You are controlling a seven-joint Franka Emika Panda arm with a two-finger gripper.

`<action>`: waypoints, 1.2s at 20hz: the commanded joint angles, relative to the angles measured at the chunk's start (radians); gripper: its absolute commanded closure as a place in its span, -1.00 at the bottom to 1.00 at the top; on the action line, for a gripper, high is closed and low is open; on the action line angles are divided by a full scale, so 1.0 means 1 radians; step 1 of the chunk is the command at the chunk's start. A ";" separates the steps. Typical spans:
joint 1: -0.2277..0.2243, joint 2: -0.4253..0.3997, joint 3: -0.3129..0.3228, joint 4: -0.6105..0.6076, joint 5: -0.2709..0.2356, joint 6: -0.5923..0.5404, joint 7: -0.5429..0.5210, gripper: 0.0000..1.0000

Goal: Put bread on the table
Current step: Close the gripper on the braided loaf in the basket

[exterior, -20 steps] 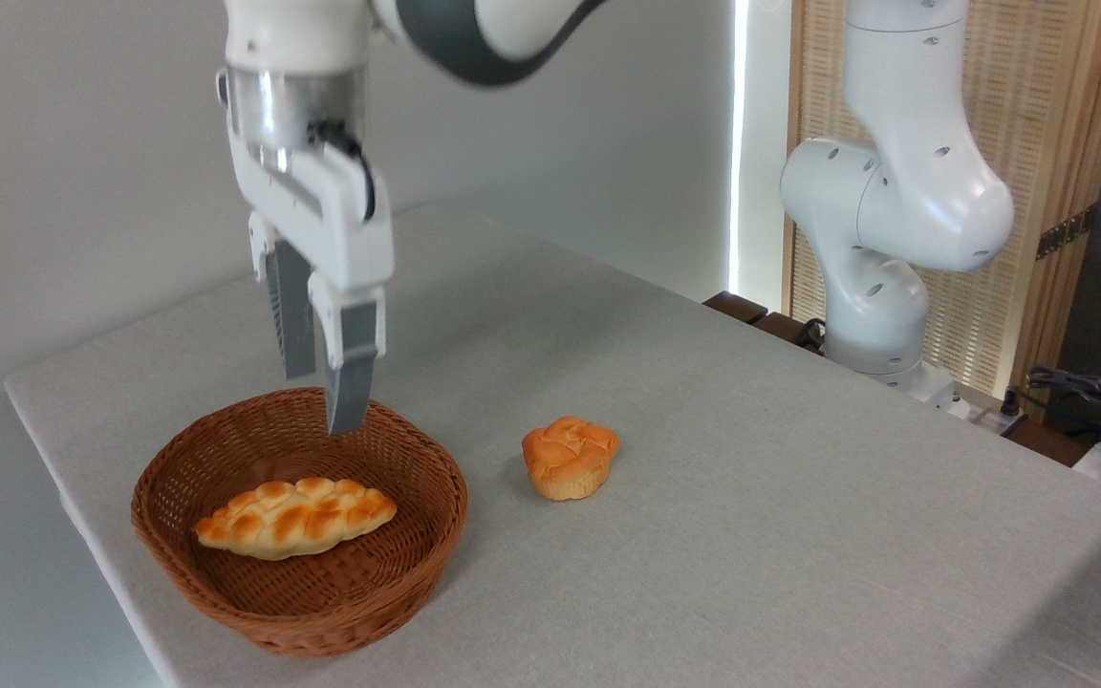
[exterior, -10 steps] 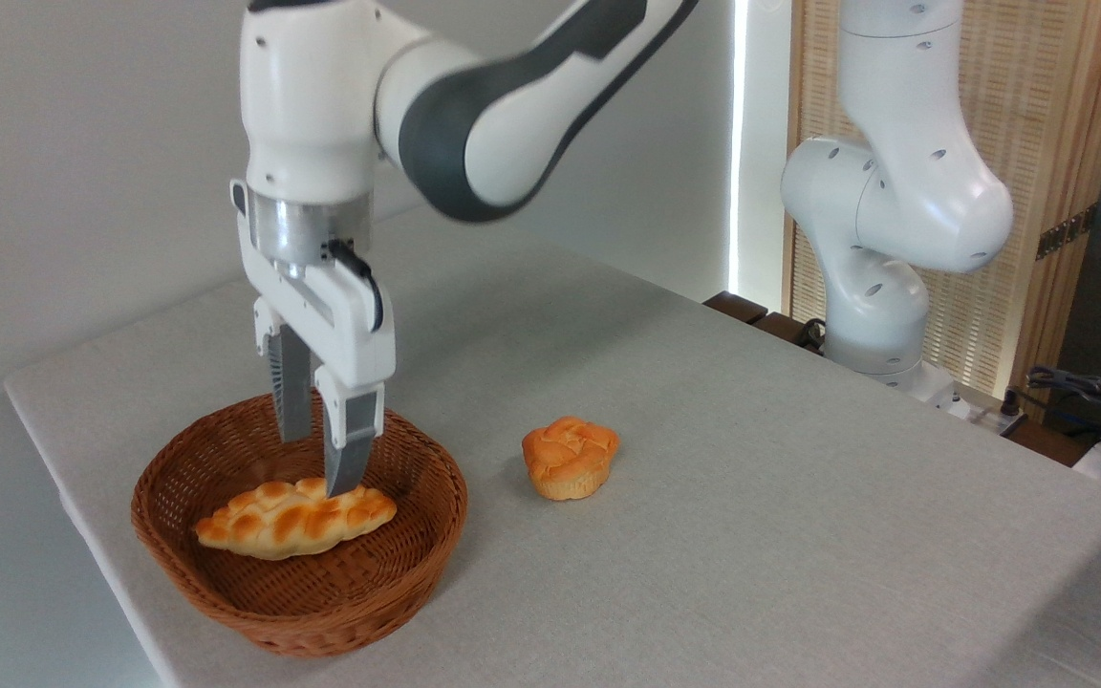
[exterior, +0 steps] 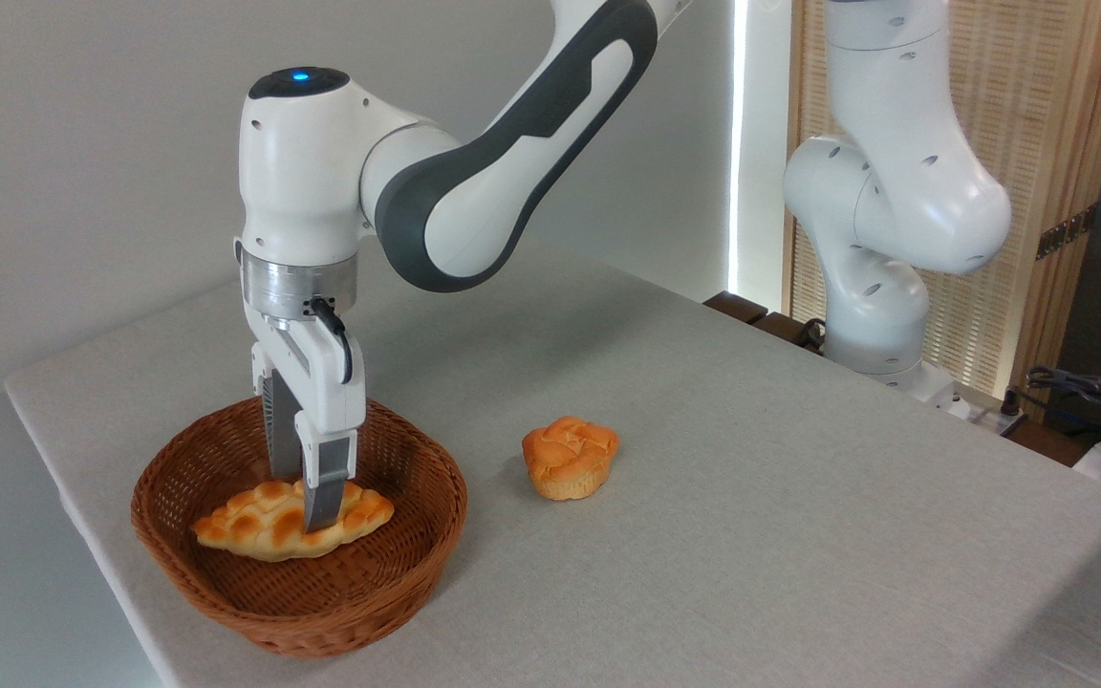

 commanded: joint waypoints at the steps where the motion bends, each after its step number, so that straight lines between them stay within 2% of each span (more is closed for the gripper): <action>1: 0.001 0.023 -0.008 0.003 0.025 0.027 -0.011 -1.00; 4: 0.001 0.036 -0.008 0.003 0.087 0.031 -0.011 -0.97; 5: 0.001 0.039 -0.008 0.003 0.089 0.031 -0.011 -0.85; 6: 0.001 0.039 -0.008 0.003 0.089 0.031 -0.011 -0.62; 7: 0.001 0.039 -0.008 0.003 0.091 0.036 -0.011 -0.29; 9: 0.001 0.039 -0.008 0.003 0.089 0.045 -0.011 0.10; 11: 0.001 0.039 -0.008 0.003 0.089 0.045 -0.011 0.15; 24: 0.001 0.028 -0.010 0.004 0.091 0.028 -0.013 0.15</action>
